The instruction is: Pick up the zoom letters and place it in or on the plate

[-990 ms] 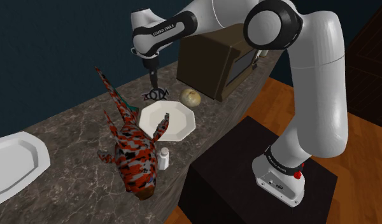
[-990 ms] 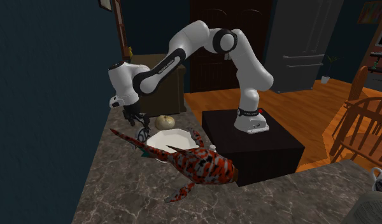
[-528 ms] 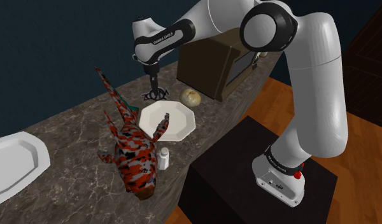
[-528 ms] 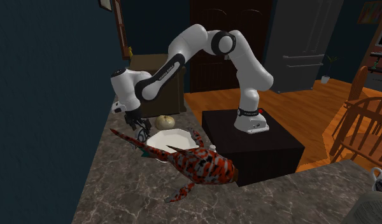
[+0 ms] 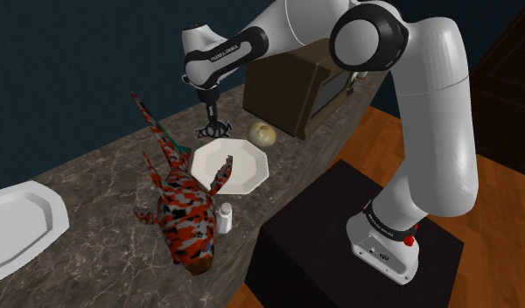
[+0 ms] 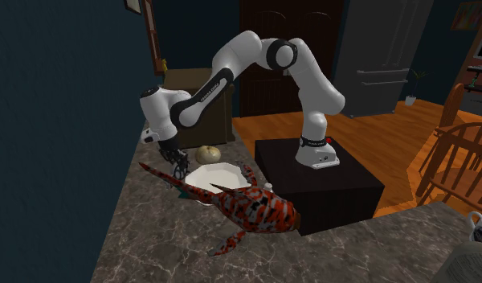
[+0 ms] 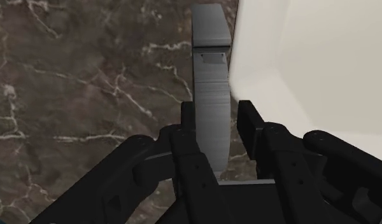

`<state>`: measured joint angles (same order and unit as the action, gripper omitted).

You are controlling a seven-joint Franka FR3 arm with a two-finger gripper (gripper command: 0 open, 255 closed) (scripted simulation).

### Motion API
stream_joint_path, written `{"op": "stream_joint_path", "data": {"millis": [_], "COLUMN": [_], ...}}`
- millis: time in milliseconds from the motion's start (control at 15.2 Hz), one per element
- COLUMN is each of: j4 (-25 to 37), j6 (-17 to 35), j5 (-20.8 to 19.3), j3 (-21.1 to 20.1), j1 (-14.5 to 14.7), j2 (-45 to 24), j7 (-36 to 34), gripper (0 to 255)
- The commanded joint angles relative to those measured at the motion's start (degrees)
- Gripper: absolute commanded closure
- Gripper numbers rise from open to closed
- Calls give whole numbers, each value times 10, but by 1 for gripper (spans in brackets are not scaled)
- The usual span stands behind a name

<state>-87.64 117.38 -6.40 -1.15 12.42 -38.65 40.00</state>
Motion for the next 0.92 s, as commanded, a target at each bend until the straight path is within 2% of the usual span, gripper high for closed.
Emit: {"op": "stream_joint_path", "data": {"millis": [0, 462, 858], "j4": [0, 0, 8], "j6": [0, 0, -32], "j5": [0, 0, 2], "j3": [0, 0, -1], "j1": [0, 0, 0], "j2": [0, 0, 25], "j7": [0, 0, 3], "gripper": [255, 255, 255]}}
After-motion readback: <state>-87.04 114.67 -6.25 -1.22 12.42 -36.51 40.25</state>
